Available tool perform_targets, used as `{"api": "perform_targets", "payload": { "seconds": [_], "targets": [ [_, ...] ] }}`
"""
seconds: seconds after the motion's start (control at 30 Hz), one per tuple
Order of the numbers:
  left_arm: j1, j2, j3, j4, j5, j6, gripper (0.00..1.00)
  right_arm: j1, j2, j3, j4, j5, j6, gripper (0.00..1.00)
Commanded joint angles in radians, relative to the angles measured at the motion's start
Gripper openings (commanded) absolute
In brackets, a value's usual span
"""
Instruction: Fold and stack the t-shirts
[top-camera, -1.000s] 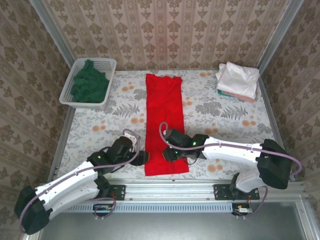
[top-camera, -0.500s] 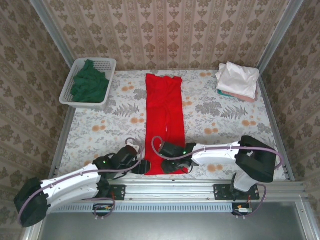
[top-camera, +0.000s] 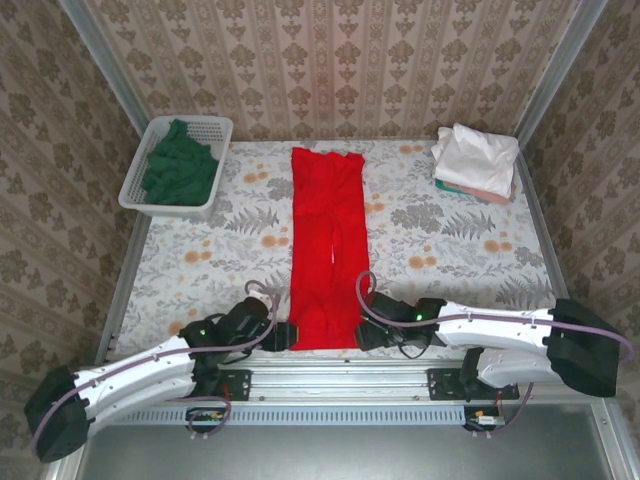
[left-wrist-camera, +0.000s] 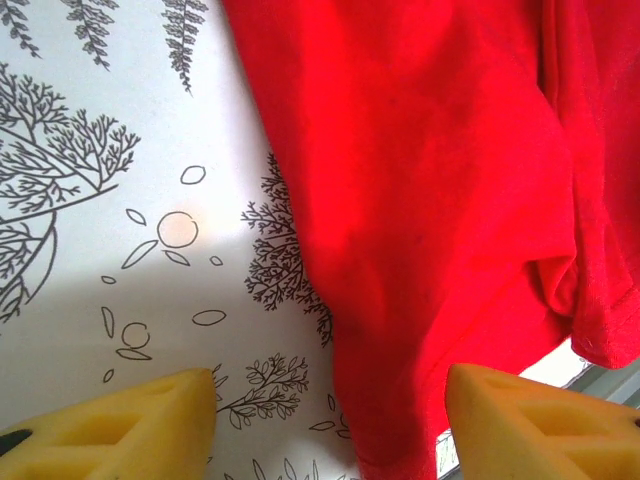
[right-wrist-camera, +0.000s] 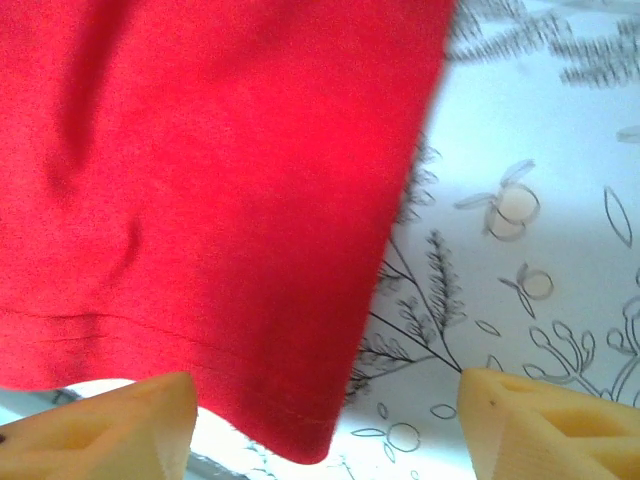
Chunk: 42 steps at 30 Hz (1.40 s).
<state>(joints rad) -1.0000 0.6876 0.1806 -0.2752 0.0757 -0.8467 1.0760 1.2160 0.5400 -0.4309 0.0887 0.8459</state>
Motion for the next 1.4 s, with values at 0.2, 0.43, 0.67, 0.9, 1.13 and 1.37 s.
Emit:
{"api": "perform_targets", "payload": {
  "seconds": [0.2,0.43,0.67,0.9,1.13,1.37],
  "targets": [
    [-0.017,0.014,-0.058,-0.001,0.155,-0.061,0.58,0.011,0.029,-0.047,0.109,-0.084,0.103,0.63],
    [-0.028,0.008,-0.084,0.108,0.179,-0.092,0.50,0.014,0.081,-0.028,0.163,-0.101,0.099,0.55],
    [-0.032,0.003,-0.070,0.109,0.192,-0.094,0.51,0.015,0.114,0.013,0.183,-0.122,0.077,0.52],
    [-0.014,-0.086,0.065,-0.122,0.114,-0.083,0.57,0.037,0.091,0.123,-0.066,0.018,0.059,0.50],
    [-0.011,-0.051,0.047,-0.106,0.131,-0.115,0.58,0.053,0.097,0.109,-0.018,0.013,0.081,0.51],
    [-0.031,0.024,0.026,0.021,0.162,-0.135,0.54,0.055,0.114,0.074,0.012,-0.003,0.109,0.51]
  ]
}}
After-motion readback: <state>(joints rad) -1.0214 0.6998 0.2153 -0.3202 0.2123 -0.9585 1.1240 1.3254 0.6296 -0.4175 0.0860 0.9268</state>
